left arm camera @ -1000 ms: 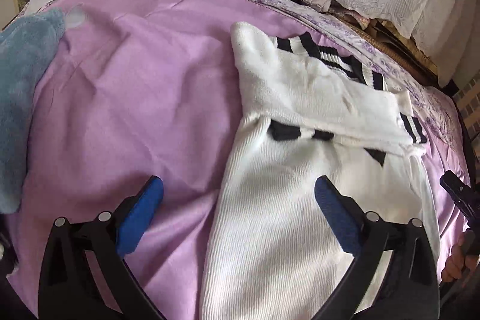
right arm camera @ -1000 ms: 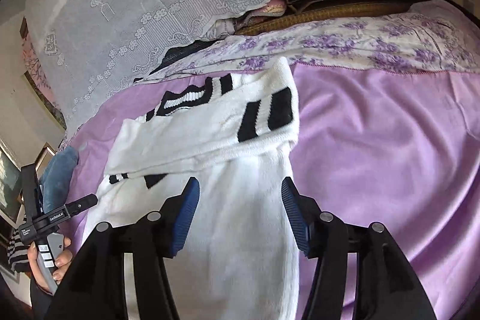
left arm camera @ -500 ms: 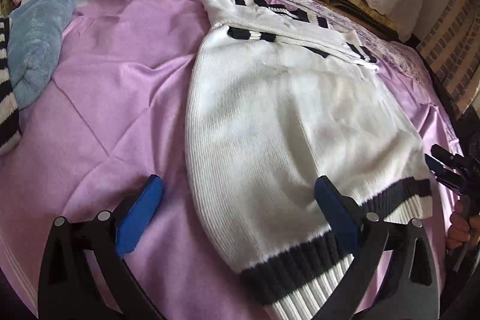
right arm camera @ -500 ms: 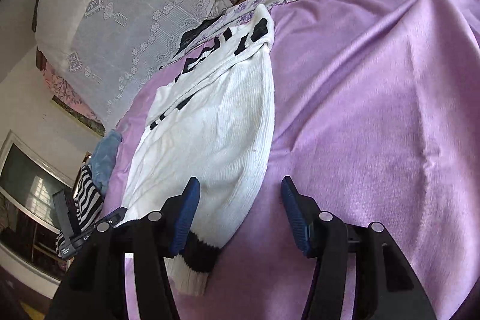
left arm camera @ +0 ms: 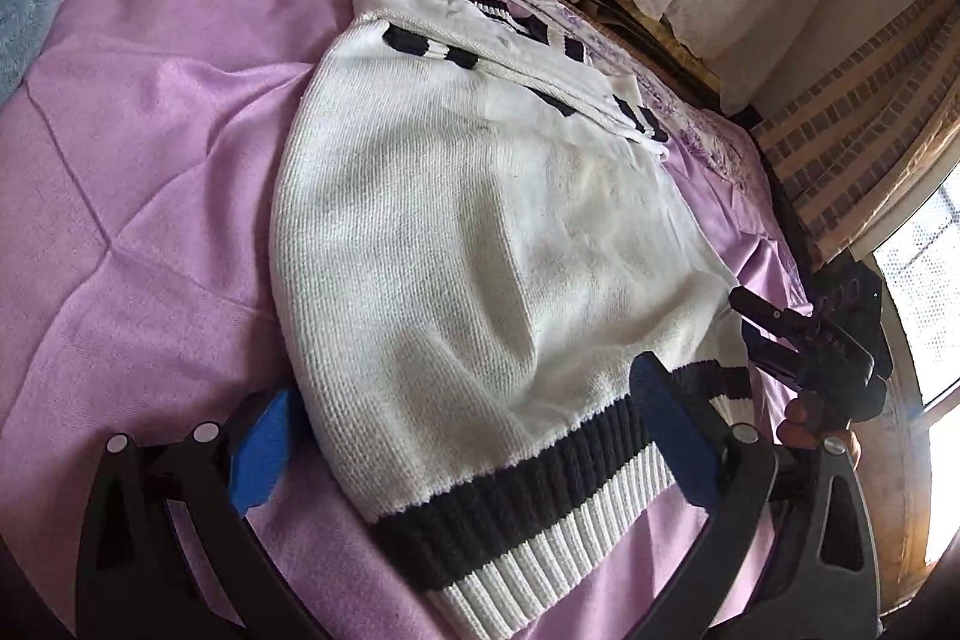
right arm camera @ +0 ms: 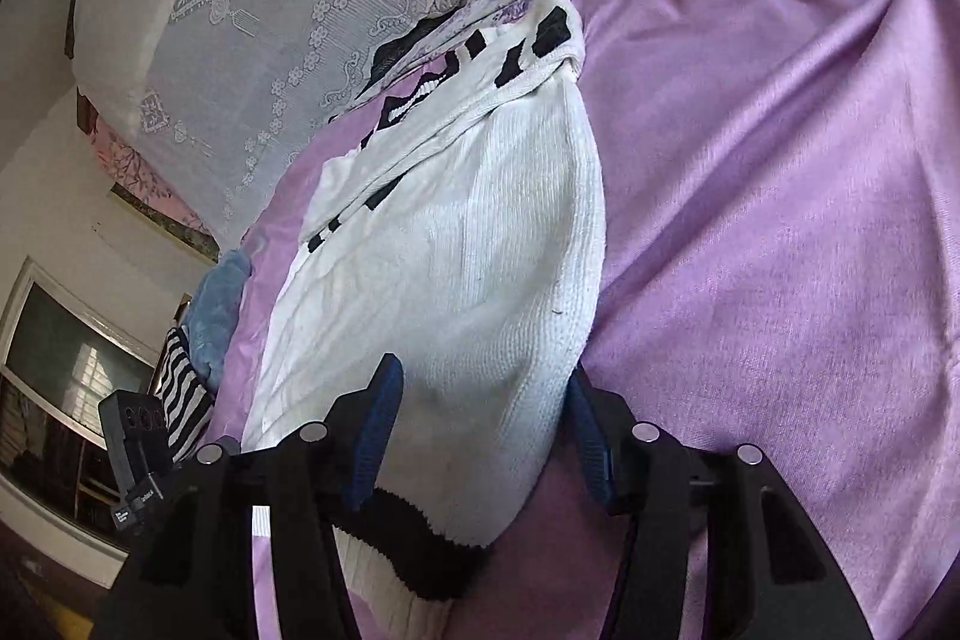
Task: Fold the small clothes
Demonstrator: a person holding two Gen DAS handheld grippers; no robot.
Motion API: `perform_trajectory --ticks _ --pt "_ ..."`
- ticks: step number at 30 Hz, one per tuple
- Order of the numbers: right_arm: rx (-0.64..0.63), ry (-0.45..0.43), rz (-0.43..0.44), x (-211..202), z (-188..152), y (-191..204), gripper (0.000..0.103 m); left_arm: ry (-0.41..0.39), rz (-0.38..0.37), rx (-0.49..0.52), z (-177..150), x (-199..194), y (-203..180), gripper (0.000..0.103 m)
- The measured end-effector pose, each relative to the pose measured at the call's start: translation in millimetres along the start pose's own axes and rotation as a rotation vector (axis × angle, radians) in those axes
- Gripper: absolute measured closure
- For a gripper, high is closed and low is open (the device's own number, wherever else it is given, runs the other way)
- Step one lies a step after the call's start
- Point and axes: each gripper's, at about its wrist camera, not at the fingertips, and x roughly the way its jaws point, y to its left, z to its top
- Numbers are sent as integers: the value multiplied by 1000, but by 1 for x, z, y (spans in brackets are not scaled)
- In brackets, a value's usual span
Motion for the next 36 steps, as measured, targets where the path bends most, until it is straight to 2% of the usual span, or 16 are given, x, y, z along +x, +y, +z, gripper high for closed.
perform_trajectory --ticks 4,7,12,15,19,20,21,22,23,24,26,29,31,32,33,36 --pt "-58 31 39 -10 -24 10 55 12 -59 27 -14 -9 -6 5" --pt "-94 68 99 -15 -42 18 61 8 -68 70 -25 -13 -13 5" --pt "-53 80 91 -14 -43 10 81 4 -70 54 -24 -11 -10 5" --pt "-60 100 109 -15 -47 10 81 2 -58 68 -27 -13 -12 7" --pt "-106 103 76 -13 -52 18 80 -2 -29 91 -31 -14 -16 11" --pt "-100 101 77 -14 -51 17 81 -5 -23 90 -31 -14 -16 17" --pt "-95 96 79 -14 -51 16 85 -9 -14 83 -31 -14 -14 31" --pt "-91 84 78 -16 -51 16 87 -12 -9 72 -31 -15 -12 38" --pt "-92 65 79 -20 -51 16 89 -15 -12 58 -31 -16 -8 50" --pt "-95 38 83 -26 -52 17 89 -14 -36 41 -32 -17 -4 61" --pt "-93 -25 116 -42 -53 16 89 -6 -99 10 -34 -20 2 74" --pt "-53 -43 128 -53 -58 6 90 11 -140 12 -39 -20 2 73" --pt "11 1 121 -46 -60 -7 90 21 -137 24 -40 -17 -1 64" --pt "32 13 136 -44 -58 -11 90 22 -149 30 -41 -17 -3 56" --pt "36 19 146 -43 -57 -12 89 20 -158 39 -42 -17 -5 47" --pt "26 36 133 -40 -59 -10 86 22 -147 82 -45 -17 -15 33"
